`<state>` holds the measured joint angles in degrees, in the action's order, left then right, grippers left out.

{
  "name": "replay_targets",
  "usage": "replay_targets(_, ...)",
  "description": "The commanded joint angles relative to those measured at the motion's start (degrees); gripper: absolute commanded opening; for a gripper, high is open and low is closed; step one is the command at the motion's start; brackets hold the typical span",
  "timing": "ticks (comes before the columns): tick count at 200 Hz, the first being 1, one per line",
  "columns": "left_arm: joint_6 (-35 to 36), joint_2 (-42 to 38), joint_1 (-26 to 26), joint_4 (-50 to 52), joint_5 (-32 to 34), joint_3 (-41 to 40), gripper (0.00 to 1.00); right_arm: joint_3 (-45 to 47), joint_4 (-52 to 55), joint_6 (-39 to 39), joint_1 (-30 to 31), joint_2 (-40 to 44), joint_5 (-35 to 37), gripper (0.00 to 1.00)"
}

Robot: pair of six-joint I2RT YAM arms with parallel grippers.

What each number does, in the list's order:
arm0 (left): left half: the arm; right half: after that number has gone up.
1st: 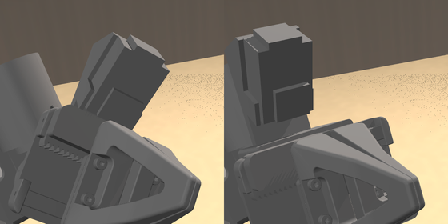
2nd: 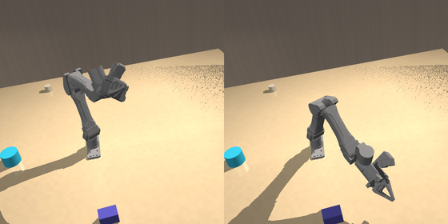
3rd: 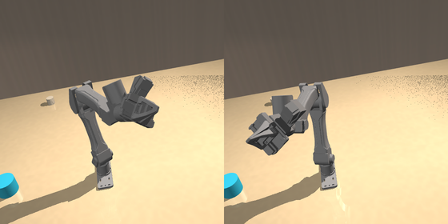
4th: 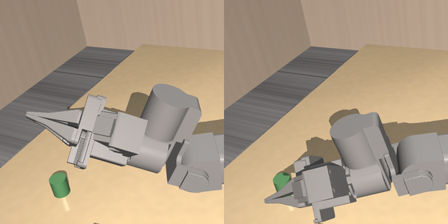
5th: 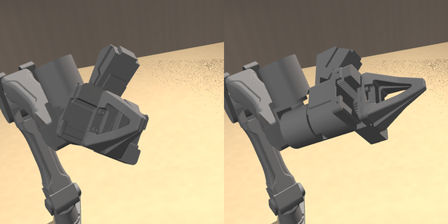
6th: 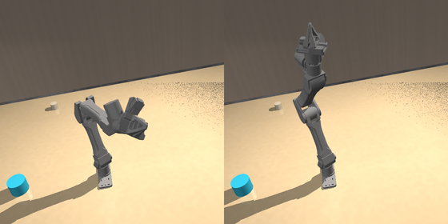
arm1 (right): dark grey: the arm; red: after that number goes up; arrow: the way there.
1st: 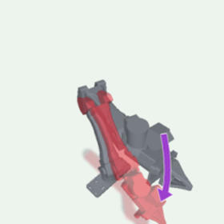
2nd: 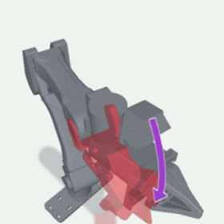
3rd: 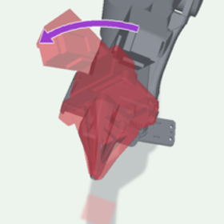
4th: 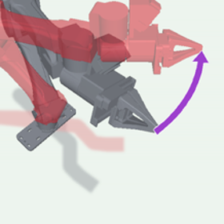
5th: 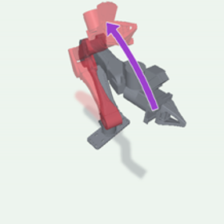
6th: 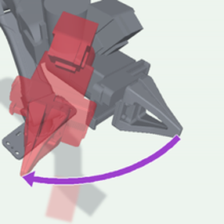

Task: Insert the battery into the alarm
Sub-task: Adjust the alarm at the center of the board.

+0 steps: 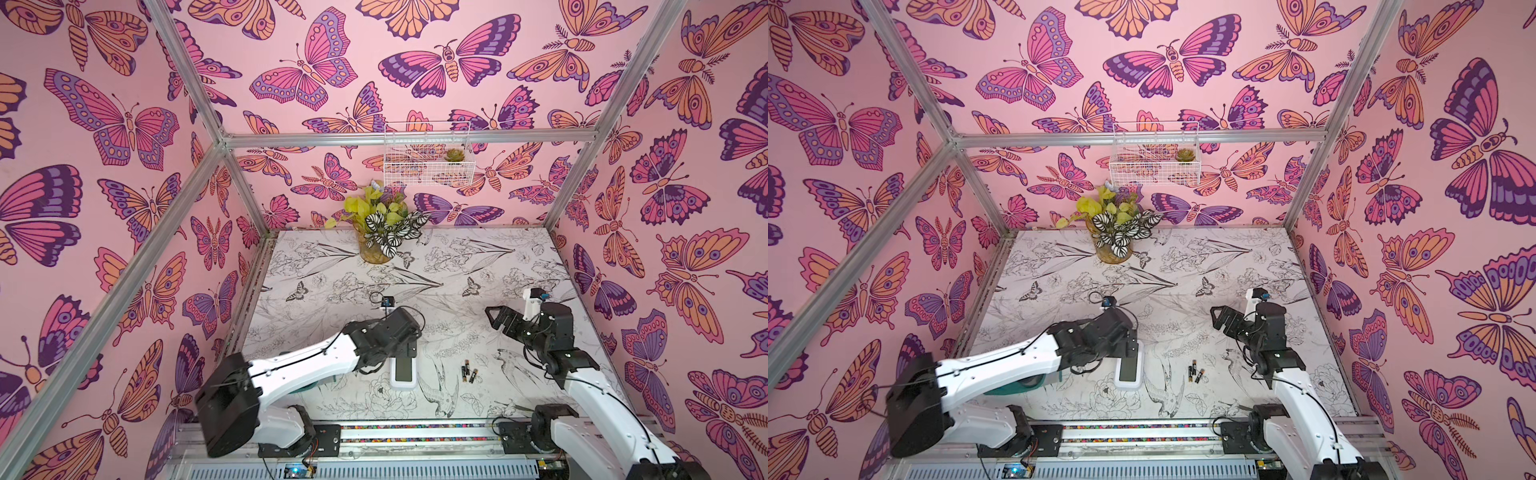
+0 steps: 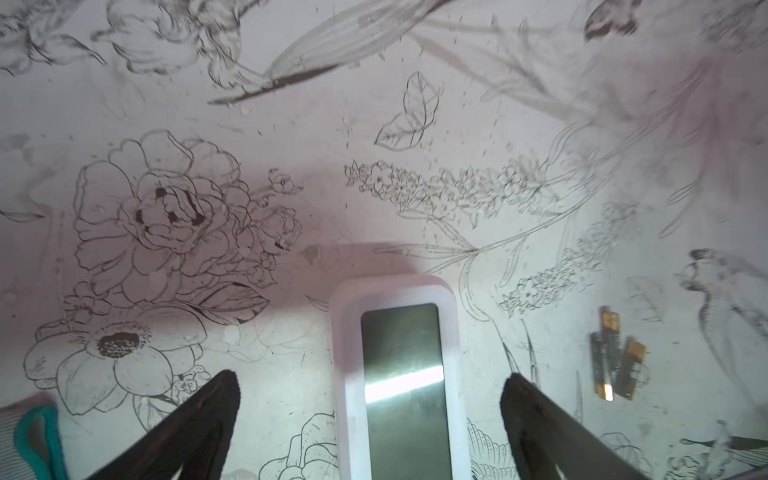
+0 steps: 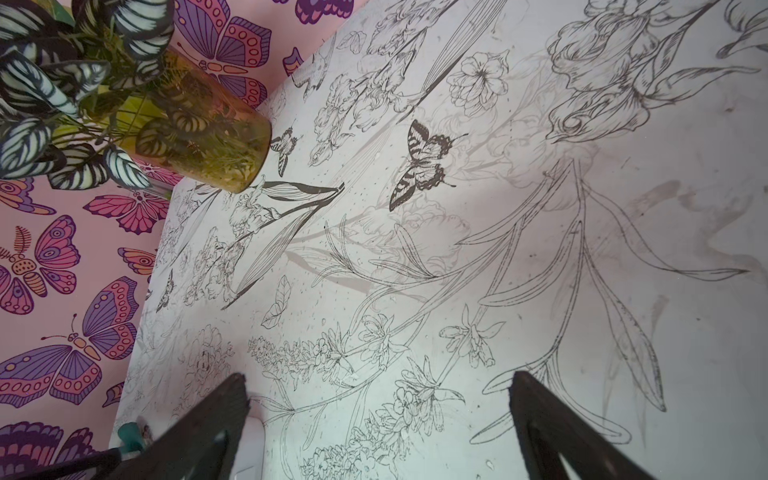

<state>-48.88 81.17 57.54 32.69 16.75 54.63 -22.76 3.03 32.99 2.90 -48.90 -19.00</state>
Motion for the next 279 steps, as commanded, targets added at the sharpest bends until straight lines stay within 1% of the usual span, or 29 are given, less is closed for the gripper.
replay_targets(1,-5.5,4.2,3.0,7.4,2.1,2.9,1.00,-0.8,0.3,-0.9,0.7,-0.2,-0.3,0.99)
replay_targets(13,-8.2,6.1,3.7,7.2,0.8,2.9,1.00,-0.5,-0.2,-0.7,0.8,-0.3,-0.2,0.99)
replay_targets(23,-9.0,8.0,4.5,7.2,0.1,3.4,1.00,-0.4,-0.6,-0.6,0.8,-0.5,-0.4,0.99)
replay_targets(55,-12.4,11.6,6.4,7.4,0.4,3.9,1.00,-0.5,-0.4,-0.3,0.9,-0.9,-0.4,0.99)
replay_targets(97,-12.6,14.0,7.2,7.1,0.6,5.0,1.00,-0.5,-1.0,-0.1,1.4,-2.1,-0.7,0.99)
replay_targets(140,-12.5,16.6,7.2,6.7,0.8,5.5,1.00,-1.0,0.0,-0.5,2.0,-2.9,0.4,0.99)
replay_targets(167,-11.5,18.8,7.2,6.5,0.1,6.5,0.98,-1.1,0.1,-0.7,2.3,-3.1,0.4,0.99)
replay_targets(200,-11.0,19.3,7.2,6.4,0.3,7.0,0.93,-1.1,-0.4,-0.9,2.7,-3.0,0.5,0.99)
replay_targets(219,-11.0,19.3,7.3,6.2,0.7,7.0,0.84,-1.1,-0.5,-0.8,2.9,-3.1,0.3,0.99)
replay_targets(228,-11.0,19.3,7.2,6.2,0.8,7.1,0.83,-1.1,-0.6,-0.8,3.1,-3.2,0.3,0.99)
replay_targets(243,-11.1,19.2,7.2,5.9,0.7,7.1,0.78,-0.8,-1.2,-0.9,3.2,-3.3,0.3,0.99)
replay_targets(267,-11.3,18.4,7.2,3.9,0.7,6.3,0.76,-0.1,-3.3,-1.3,3.5,-4.1,-0.7,0.99)
replay_targets(279,-11.1,17.0,6.6,1.9,-0.6,5.7,0.74,0.7,-5.6,-0.9,3.8,-5.1,-0.9,0.99)
